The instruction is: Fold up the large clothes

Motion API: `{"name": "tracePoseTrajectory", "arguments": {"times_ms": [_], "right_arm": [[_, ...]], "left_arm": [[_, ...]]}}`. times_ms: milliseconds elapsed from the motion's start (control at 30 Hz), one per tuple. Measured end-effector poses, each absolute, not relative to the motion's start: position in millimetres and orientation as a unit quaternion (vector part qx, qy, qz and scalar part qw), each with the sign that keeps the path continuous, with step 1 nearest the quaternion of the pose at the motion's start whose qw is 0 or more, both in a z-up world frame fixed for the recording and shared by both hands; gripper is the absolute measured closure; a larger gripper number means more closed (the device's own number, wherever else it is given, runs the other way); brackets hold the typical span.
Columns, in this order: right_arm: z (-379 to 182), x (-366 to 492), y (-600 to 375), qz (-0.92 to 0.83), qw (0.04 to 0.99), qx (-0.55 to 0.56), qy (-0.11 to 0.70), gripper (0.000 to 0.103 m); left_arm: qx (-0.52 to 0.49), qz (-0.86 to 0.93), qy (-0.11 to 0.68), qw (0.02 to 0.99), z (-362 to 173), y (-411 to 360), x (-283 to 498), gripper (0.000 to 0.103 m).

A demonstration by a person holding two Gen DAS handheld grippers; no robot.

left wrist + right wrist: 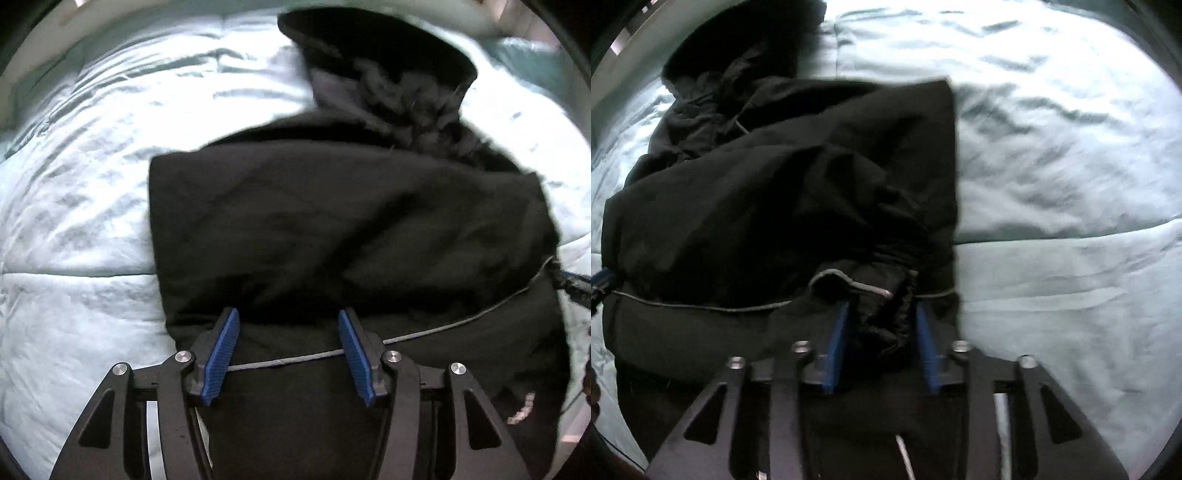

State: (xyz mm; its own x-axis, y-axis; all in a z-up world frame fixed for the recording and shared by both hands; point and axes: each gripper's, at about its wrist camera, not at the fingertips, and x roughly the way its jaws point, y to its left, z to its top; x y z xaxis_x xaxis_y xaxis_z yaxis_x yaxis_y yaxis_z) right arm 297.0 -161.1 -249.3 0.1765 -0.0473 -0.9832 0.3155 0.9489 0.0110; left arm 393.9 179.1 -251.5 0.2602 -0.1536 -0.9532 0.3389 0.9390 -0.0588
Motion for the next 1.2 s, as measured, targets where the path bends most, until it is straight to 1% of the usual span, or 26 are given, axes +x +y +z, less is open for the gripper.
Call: {"name": "tracePoseTrajectory", "arguments": {"times_ms": [67,133,200,300,400,467,533,633,733,833,933,1000,1067,1133,1200], "right_arm": [[-223,296,-156,-0.123,0.779,0.087,0.609,0.042],[-201,303,-145,-0.102,0.799,0.080,0.587,0.037],[-192,320,-130,-0.071,0.808,0.095,0.578,0.037],[-205,350,-98,-0.029,0.807,0.115,0.579,0.037],[-241,382,-68,-0.023,0.794,0.095,0.599,0.037],[-269,389,-63,-0.041,0.774,0.085,0.626,0.038],[-288,393,-66,-0.039,0.768,0.090,0.633,0.039],[-285,390,-71,-0.033,0.767,0.093,0.634,0.039],[-269,378,-81,-0.027,0.770,0.106,0.629,0.039],[-237,345,-93,-0.027,0.787,0.110,0.607,0.039],[-223,312,-99,-0.046,0.795,0.087,0.599,0.039],[-230,298,-101,-0.054,0.786,0.083,0.611,0.039],[-248,292,-109,-0.061,0.769,0.083,0.631,0.048],[-269,287,-117,-0.062,0.752,0.112,0.646,0.048],[-276,288,-121,-0.061,0.747,0.130,0.649,0.049]], "left_arm": [[0.055,-0.175,0.574,0.798,-231,184,393,0.045],[0.042,-0.187,0.565,0.802,-218,182,397,0.045],[0.037,-0.200,0.565,0.800,-217,171,404,0.045],[0.035,-0.199,0.580,0.789,-235,150,419,0.045],[0.033,-0.188,0.597,0.779,-259,139,422,0.045],[0.038,-0.174,0.612,0.770,-280,136,426,0.045],[0.033,-0.173,0.618,0.766,-288,137,429,0.045],[0.039,-0.175,0.615,0.768,-280,135,427,0.045],[0.033,-0.187,0.601,0.777,-259,141,415,0.045],[0.016,-0.200,0.583,0.787,-232,159,392,0.045],[0.008,-0.208,0.574,0.792,-217,179,366,0.045],[0.009,-0.206,0.588,0.782,-227,191,357,0.045],[0.012,-0.183,0.615,0.767,-252,199,350,0.045],[0.008,-0.174,0.622,0.763,-273,207,349,0.045],[0.006,-0.164,0.626,0.762,-281,207,351,0.045]]}}
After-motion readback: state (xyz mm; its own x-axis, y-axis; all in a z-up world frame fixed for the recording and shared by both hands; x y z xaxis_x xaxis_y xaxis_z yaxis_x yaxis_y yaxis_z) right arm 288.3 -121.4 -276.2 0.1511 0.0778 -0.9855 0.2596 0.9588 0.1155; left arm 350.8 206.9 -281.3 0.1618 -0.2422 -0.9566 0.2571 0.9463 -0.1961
